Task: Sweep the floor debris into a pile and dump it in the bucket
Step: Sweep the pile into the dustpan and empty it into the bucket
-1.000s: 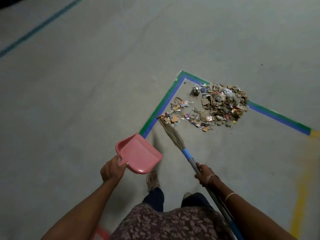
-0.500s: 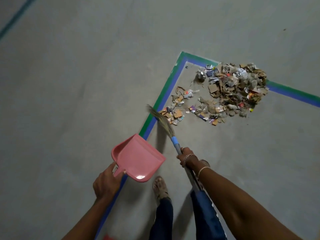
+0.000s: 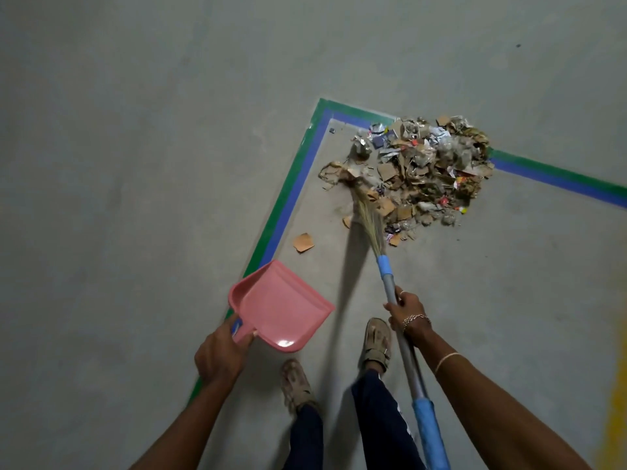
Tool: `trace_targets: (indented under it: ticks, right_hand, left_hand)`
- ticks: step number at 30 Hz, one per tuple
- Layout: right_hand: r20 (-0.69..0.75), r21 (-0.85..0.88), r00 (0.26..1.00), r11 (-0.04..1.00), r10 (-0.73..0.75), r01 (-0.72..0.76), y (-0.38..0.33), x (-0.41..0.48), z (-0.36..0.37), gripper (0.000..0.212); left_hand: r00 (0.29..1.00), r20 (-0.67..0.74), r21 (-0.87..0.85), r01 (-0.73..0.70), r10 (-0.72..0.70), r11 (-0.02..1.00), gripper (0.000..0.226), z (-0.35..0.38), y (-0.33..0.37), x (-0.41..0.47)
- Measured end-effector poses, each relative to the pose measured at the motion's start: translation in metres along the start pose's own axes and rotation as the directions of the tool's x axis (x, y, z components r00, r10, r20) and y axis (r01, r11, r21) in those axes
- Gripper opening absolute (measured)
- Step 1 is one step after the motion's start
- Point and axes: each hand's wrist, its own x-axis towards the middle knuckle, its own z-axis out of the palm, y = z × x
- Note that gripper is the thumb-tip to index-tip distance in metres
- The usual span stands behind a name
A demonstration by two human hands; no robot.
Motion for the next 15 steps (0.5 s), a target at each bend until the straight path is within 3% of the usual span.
trace_targets:
  ticks: [7, 10, 12, 15]
  right_hand:
    - [0.128, -0.051, 0.986, 0.992, -0.11, 0.117, 0.024, -0.048, -0.005, 0.059]
    - [0.231, -0.119, 0.968, 0.985, -0.098, 0.128, 0.027, -0.055, 0.016, 0.047]
    - [0.306, -0.13, 0.951, 0.988, -0.034, 0.078, 0.019, -0.057, 0.03, 0.026]
    - [0.379, -0.116, 0.925, 0.991, -0.013, 0.061, 0.015, -0.051, 0.046, 0.028]
  left_hand:
    - [0.999, -0.028, 0.063, -0.04, 0.042, 0.997, 0.053, -0.016, 0.017, 0.006]
    - [0.999, -0.003, 0.092, -0.036, 0.036, 0.995, 0.053, -0.02, 0.012, 0.004]
    - [0.999, 0.02, 0.109, -0.036, 0.034, 0.993, 0.054, -0.022, 0.007, 0.003]
    - [0.999, 0.038, 0.13, -0.028, 0.023, 0.991, 0.056, -0.02, 0.0, -0.002]
